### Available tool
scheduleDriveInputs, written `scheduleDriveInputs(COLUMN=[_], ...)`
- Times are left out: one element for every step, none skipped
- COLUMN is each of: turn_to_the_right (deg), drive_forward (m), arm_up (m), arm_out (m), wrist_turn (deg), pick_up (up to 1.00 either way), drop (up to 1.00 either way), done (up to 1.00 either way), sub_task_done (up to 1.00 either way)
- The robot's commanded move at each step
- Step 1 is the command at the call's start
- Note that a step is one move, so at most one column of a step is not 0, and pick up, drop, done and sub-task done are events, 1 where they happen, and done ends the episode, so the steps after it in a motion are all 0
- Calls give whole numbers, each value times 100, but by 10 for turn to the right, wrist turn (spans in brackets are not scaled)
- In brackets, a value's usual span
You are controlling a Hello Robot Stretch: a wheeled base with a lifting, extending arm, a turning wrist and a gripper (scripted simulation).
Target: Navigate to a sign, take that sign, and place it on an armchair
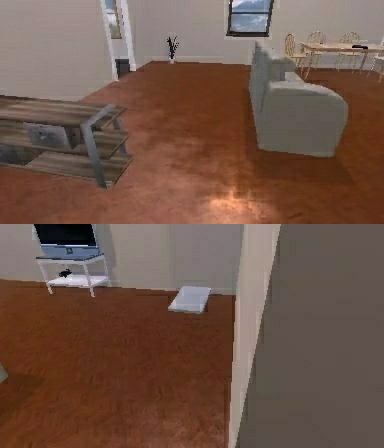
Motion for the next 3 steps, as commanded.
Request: scheduleDriveInputs(turn_to_the_right=[60,0,450], drive_forward=[0,5,0], arm_up=[0,0,0], arm_out=[0,0,0], wrist_turn=[0,0,0], pick_up=[0,0,0], drop=[0,0,0], done=[0,0,0], sub_task_done=[0,0,0])
